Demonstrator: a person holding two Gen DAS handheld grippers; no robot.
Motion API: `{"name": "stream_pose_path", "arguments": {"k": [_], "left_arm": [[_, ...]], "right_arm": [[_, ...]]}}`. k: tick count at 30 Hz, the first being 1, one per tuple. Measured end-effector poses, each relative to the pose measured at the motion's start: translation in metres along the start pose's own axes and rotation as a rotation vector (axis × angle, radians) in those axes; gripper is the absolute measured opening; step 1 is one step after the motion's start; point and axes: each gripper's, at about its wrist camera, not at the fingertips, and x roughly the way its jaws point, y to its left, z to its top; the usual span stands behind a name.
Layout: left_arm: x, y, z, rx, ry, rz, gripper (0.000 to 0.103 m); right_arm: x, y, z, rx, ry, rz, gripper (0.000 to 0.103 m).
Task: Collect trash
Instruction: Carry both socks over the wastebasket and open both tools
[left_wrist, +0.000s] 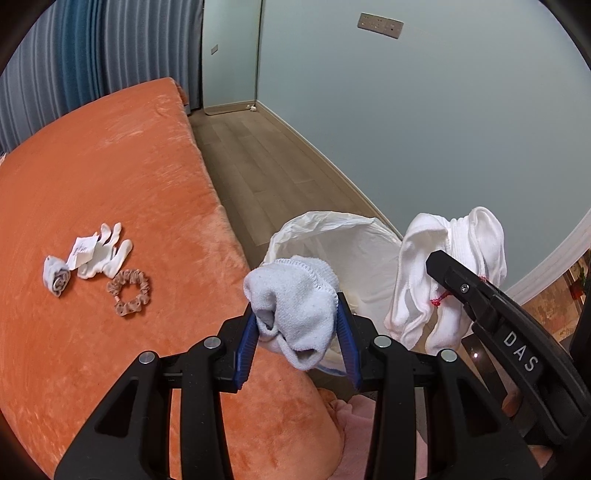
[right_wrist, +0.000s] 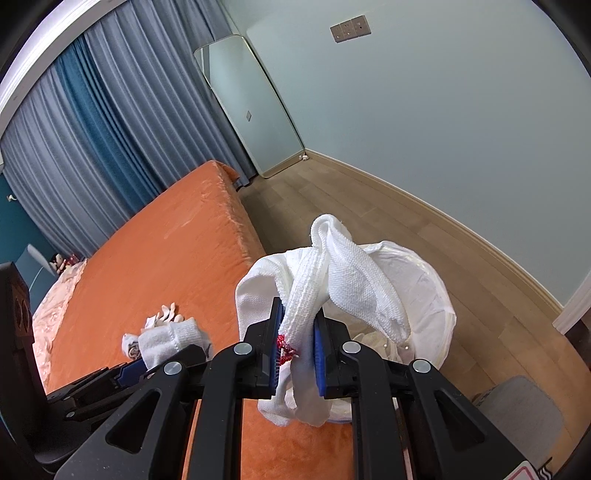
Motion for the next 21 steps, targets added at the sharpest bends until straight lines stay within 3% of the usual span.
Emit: {"name": "stream_pose_path", "arguments": {"k": [21], "left_arm": [[0.033,-0.047,0.020,0.104,0.013,-0.028,0.038]], "right_arm": [[0.015,-0.018,0.022,-0.012,-0.011,-0.041,0.014]]}}
